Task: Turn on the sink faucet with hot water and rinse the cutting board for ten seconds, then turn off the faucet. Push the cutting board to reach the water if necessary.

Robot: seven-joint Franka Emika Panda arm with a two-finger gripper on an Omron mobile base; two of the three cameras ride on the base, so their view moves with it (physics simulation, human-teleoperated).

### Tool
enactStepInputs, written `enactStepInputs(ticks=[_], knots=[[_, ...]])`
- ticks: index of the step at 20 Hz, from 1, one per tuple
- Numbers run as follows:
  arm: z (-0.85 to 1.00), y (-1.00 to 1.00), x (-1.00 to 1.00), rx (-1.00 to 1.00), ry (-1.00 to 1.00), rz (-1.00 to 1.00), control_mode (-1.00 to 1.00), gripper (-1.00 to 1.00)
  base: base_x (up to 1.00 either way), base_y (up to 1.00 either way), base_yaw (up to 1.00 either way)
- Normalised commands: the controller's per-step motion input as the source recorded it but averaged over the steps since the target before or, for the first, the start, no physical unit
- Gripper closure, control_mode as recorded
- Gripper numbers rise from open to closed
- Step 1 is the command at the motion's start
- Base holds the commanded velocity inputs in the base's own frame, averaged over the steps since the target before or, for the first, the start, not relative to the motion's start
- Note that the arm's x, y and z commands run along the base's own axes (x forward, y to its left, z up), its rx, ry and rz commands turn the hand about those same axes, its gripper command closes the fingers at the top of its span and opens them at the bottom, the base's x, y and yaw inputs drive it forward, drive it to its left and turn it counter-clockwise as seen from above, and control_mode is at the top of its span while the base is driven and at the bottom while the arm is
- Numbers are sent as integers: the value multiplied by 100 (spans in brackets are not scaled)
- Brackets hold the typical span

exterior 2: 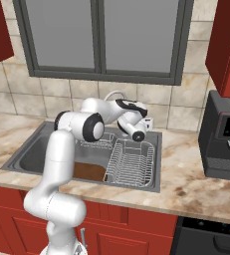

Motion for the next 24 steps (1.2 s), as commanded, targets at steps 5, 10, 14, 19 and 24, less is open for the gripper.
enactStepInputs(ticks=[5, 10, 14, 19, 24], knots=[[0, 0, 6, 0, 0, 0, -100, -100, 0, 0, 0], [0, 0, 0, 0, 0, 0, -100, -100, 0, 0, 0], [0, 0, 0, 0, 0, 0, -100, -100, 0, 0, 0], [0, 0, 0, 0, 0, 0, -100, -100, 0, 0, 0], [0, 0, 0, 0, 0, 0, -100, -100, 0, 0, 0]])
